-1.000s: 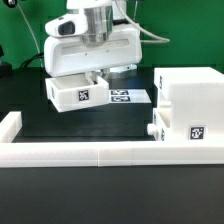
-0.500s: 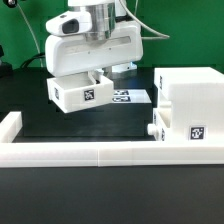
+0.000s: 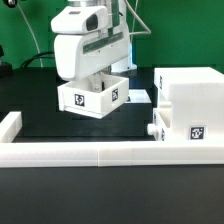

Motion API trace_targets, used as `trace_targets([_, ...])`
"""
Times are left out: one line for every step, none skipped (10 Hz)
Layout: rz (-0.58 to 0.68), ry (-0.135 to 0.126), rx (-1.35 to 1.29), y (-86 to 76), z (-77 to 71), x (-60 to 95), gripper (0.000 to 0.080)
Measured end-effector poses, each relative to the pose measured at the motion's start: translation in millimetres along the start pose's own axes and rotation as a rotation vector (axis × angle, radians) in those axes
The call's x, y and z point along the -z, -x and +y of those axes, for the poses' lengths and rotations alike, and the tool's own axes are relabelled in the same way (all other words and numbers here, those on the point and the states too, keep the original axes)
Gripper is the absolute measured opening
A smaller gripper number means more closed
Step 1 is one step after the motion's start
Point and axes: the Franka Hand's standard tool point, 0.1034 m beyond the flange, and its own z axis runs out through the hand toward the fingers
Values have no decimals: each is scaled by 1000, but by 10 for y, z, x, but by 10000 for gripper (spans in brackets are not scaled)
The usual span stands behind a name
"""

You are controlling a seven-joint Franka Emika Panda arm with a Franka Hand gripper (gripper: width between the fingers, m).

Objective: Assemble drawer

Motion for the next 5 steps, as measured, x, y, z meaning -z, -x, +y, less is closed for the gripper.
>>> trace_targets([-1,-1,43,11,-2,-5,42])
trace_targets([-2,-1,106,18,0,-6,42])
trace_targets([-2,-1,162,24,1,-8,42])
trace_targets([-3,-3,243,40,5,-15,42])
trace_targets([-3,-11,342,67,22,-32,42])
